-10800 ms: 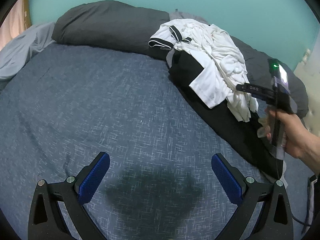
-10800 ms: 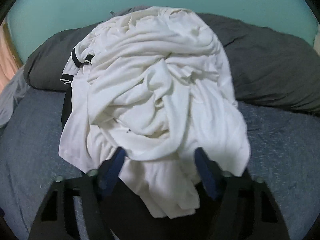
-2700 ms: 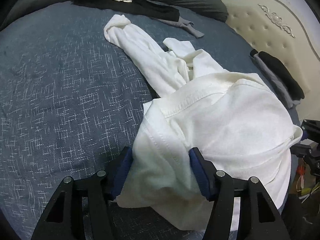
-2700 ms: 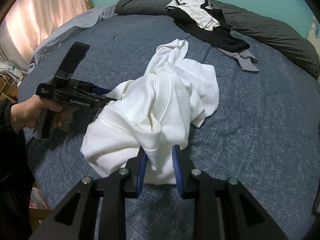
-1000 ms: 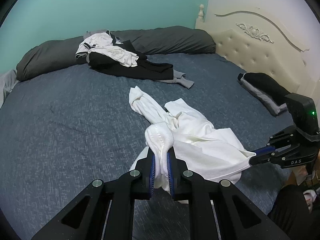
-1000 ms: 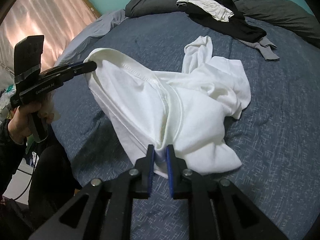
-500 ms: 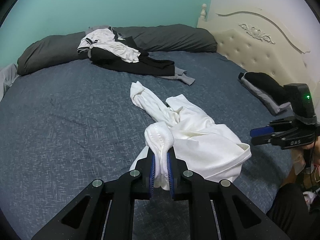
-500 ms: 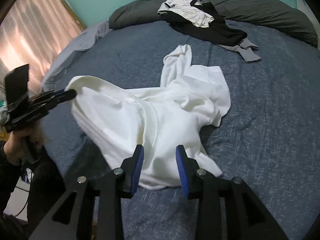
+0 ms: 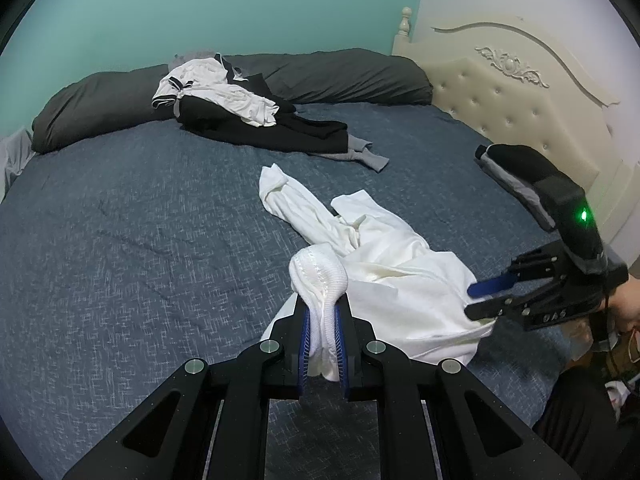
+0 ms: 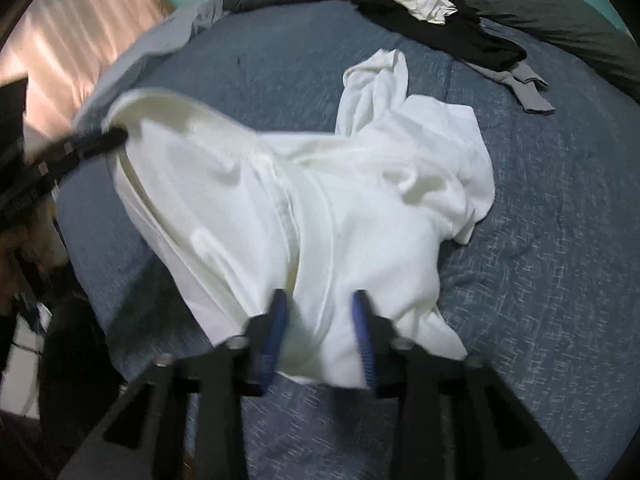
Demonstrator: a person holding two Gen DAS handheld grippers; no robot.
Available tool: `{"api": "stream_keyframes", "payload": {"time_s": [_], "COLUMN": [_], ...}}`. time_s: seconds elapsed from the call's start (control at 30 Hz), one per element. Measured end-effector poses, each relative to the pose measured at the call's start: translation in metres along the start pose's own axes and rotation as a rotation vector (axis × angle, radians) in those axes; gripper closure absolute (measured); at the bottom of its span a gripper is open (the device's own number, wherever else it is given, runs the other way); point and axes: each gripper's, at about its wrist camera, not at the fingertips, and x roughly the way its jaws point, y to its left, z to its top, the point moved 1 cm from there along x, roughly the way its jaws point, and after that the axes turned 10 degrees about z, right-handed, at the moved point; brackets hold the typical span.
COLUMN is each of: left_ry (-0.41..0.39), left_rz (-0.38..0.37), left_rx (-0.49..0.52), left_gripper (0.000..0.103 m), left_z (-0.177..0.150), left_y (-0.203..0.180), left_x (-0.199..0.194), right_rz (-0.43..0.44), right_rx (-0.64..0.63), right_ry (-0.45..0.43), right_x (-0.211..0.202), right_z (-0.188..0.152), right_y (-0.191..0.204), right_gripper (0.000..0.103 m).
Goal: Fold clothes
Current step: 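Lift the white garment with the left tool while the right tool holds its edge, then lower the white garment onto the sheet with both tools, spreading it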
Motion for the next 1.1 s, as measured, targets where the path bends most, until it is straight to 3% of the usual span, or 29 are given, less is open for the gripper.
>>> {"api": "stream_keyframes", "payload": {"time_s": [0.17,0.5,0.7,1.1], "left_ry": [-0.012,-0.092,-0.179,-0.363], "left_rz": [0.007,0.030,0.053,0.100], "left_rx": [0.013,0.005,0.013,0.021], "left_gripper": [0.091,0.092,0.092,0.093], "left_z": [0.003,0.036,0.077,0.189], "left_y": [-0.003,-0.002,-0.003,0.003], "left_x": [-0.007,-0.053,-0.101,-0.222], "right_rz": [-0.050,-0.140,-0.165,-0.228], "right_rx": [-0.009,-0.020,-0.085,-0.168], "right_ry": [-0.043,-0.310,-0.440,-0.661], "right_x": [-0.012,-0.130,-0.206,-0.356], "right_z": [-0.007,0.020,0.051,0.105], "right_y": [0.002,0.016,0.050,0.109], "right_gripper": [0.099,0.100,0.100,0.100]}}
